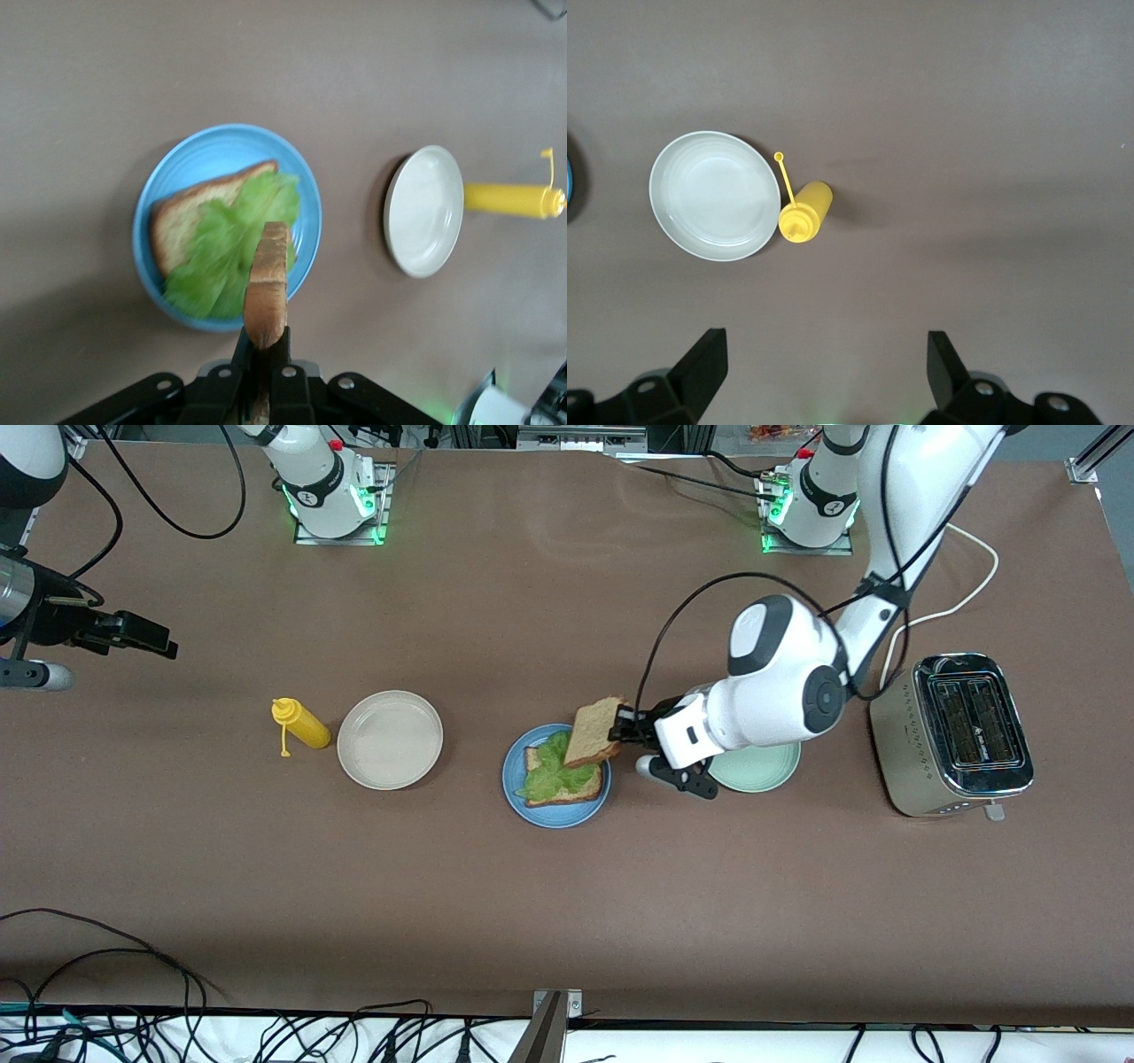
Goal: Make sandwich in blue plate with both arms
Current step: 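Carry the bread slice over the blue plate with the left gripper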
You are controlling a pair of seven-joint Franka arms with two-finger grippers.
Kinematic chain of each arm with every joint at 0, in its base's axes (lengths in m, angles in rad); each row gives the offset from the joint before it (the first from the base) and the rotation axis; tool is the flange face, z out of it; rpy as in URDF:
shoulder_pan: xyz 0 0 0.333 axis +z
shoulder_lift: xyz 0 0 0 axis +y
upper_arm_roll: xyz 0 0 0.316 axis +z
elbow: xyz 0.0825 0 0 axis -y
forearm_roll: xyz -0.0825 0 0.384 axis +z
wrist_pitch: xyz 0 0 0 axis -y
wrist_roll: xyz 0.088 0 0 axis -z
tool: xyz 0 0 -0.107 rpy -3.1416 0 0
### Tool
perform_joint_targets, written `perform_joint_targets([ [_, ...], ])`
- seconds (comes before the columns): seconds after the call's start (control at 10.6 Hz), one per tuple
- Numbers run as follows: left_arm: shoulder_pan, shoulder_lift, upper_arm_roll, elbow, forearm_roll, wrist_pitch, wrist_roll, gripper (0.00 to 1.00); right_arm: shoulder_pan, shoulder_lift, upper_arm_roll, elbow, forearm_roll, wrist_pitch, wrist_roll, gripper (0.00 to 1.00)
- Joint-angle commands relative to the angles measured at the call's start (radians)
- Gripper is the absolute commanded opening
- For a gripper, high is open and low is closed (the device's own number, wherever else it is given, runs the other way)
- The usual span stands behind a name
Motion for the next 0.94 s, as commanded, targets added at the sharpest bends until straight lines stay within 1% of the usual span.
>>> perform_joint_targets([
  [0.0, -0.007, 0.119, -0.068, 0.052, -0.027, 0.134, -0.026, 0.00, 0.013, 0.018, -0.003, 0.052, -0.024, 0.013, 0.032, 1.00],
  [0.19, -0.013, 0.217, -0.086, 0.125, -0.029, 0.154, -0.025, 0.00, 0.018, 0.015, -0.005, 0.052, -0.024, 0.012, 0.031, 1.00],
  [0.28, -0.012, 0.247, -0.097, 0.145, -0.029, 0.154, -0.025, 0.00, 0.020, 0.013, -0.005, 0.052, -0.022, 0.012, 0.031, 1.00],
  [0.38, -0.010, 0.262, -0.099, 0.158, -0.040, 0.154, -0.015, 0.00, 0.020, 0.019, -0.002, 0.058, -0.030, 0.007, 0.028, 1.00],
  [0.47, -0.010, 0.285, -0.097, 0.193, -0.061, 0.154, -0.014, 0.00, 0.021, 0.027, -0.003, 0.066, -0.024, 0.007, 0.021, 1.00],
  [0.66, -0.008, 0.307, -0.097, 0.205, -0.064, 0.154, -0.011, 0.00, 0.020, 0.029, -0.002, 0.066, -0.021, 0.010, 0.032, 1.00],
  [0.75, -0.008, 0.322, -0.096, 0.221, -0.063, 0.154, -0.009, 0.00, 0.023, 0.029, 0.001, 0.068, -0.036, 0.015, 0.020, 1.00],
  [0.85, -0.008, 0.327, -0.093, 0.221, -0.060, 0.154, -0.008, 0.00, 0.035, 0.029, 0.020, 0.069, -0.054, 0.031, 0.043, 1.00],
])
